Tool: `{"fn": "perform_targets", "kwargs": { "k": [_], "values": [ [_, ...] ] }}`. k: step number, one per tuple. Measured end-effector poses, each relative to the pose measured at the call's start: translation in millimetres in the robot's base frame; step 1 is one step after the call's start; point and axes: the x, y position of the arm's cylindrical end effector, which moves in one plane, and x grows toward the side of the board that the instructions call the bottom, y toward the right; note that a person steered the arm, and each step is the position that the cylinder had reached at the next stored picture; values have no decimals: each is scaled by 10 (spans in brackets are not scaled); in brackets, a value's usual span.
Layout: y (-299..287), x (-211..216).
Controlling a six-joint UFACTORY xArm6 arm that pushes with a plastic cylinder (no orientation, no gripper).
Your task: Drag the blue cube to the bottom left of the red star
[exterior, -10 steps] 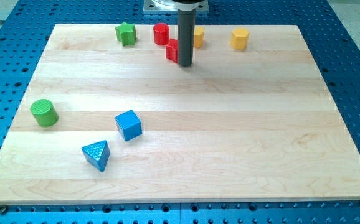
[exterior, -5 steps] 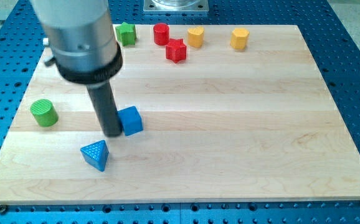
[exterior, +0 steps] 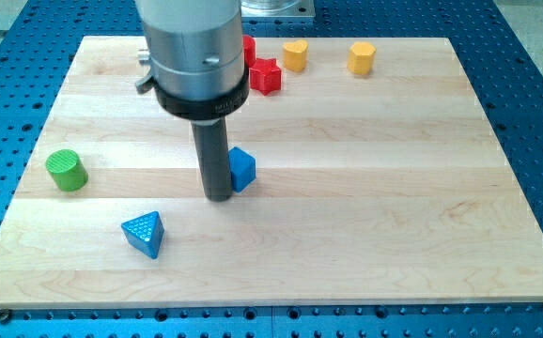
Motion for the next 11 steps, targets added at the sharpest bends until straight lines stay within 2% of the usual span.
{"fn": "perform_targets", "kwargs": {
  "k": [1,3,4,6,7,8,9,10,11],
  "values": [
    [327,-91],
    [461,-450],
    [837,-390],
    [655,-765],
    [978,-821],
    [821,-1063],
    [909,-1047],
    [1084,-241],
    [774,886]
  ]
}}
